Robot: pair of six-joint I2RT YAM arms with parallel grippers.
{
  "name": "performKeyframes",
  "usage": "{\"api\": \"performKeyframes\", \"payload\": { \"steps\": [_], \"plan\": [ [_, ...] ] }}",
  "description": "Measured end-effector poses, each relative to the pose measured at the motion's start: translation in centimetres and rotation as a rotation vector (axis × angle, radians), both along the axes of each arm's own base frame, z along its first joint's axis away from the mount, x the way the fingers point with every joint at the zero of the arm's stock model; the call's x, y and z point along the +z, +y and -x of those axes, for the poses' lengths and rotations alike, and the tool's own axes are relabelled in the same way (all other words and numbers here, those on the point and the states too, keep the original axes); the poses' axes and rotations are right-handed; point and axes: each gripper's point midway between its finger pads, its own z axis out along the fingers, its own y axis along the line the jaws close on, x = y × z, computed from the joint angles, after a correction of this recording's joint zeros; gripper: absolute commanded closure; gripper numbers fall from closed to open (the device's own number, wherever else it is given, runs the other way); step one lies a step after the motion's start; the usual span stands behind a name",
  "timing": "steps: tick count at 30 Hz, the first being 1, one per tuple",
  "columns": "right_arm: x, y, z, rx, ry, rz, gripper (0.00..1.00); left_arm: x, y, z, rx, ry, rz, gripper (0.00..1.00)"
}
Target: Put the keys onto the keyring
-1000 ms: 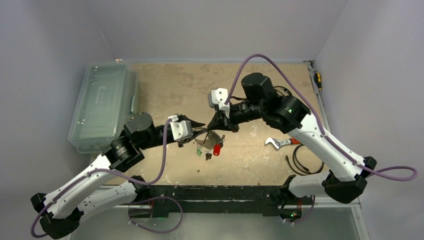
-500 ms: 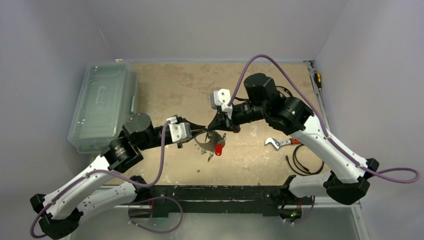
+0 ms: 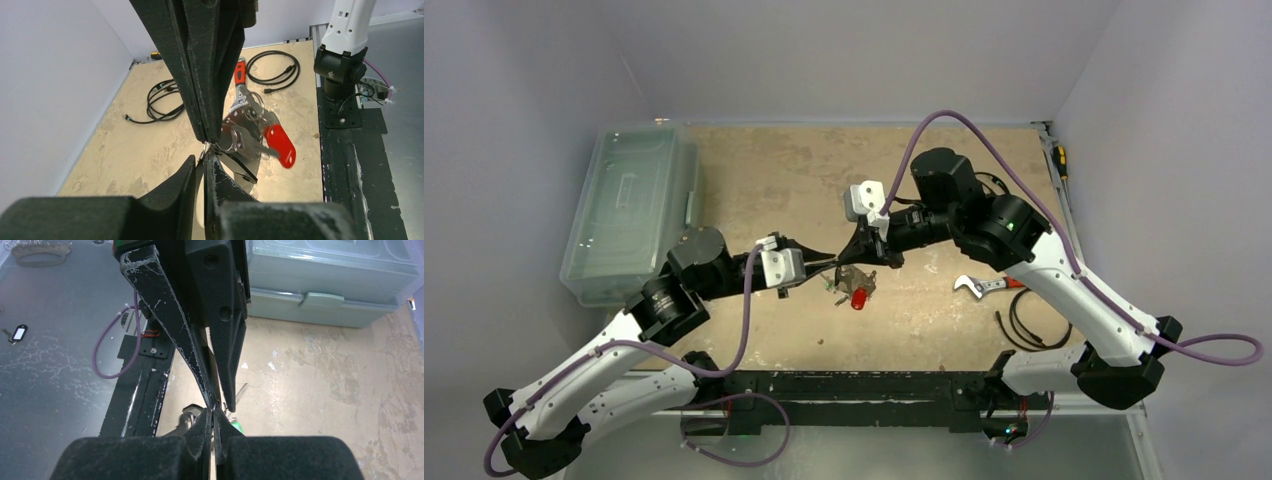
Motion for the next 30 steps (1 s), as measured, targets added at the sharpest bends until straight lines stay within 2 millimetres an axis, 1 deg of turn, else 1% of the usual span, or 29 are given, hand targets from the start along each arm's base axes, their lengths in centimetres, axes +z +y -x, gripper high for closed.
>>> {"api": "performKeyframes", "payload": {
  "steps": [1,9,10,12,14,15,17,21,26,28,30],
  "plan": [
    [0.0,0.0,0.0,0.001,-0.001,-0.001,1.0,0.0,0.0,0.1,-0.002,0.0,0.001,1.0],
    [0.2,0.2,0.5,0.024,0.005,-0.009,0.99,-0.1,0.1,1.0,-0.038,-0.008,0.014,1.0],
    [0.2,0.2,0.5,0.024,0.003,-0.011,0.96,-0.1,0.2,1.0,-0.036,-0.013,0.024,1.0],
    [0.1,0.4,0.4,0.019,0.001,-0.018,0.78,-0.1,0.4,0.9,-0.02,-0.019,0.05,1.0],
    [0.0,0.6,0.0,-0.001,-0.008,-0.03,0.7,-0.3,0.7,0.8,0.001,-0.022,0.077,1.0],
    [-0.1,0.6,-0.1,-0.01,-0.006,-0.034,0.65,-0.4,0.9,0.8,0.011,-0.022,0.091,1.0],
    [-0.1,0.5,-0.3,-0.031,-0.013,-0.048,0.59,-0.5,1.1,0.7,0.027,-0.022,0.116,1.0],
    [1.6,0.2,-0.4,-0.068,-0.047,-0.116,0.56,0.0,1.3,0.6,0.041,-0.022,0.162,1.0],
    [4.1,-0.6,-0.2,-0.099,-0.102,-0.218,0.57,0.7,1.5,0.9,0.042,-0.031,0.215,1.0],
    [4.7,-0.6,-0.2,-0.102,-0.11,-0.238,0.57,0.9,1.6,1.0,0.04,-0.036,0.233,1.0],
    [4.7,-0.4,-0.3,-0.104,-0.104,-0.24,0.57,1.1,1.6,1.0,0.038,-0.037,0.247,1.0]
  ]
}}
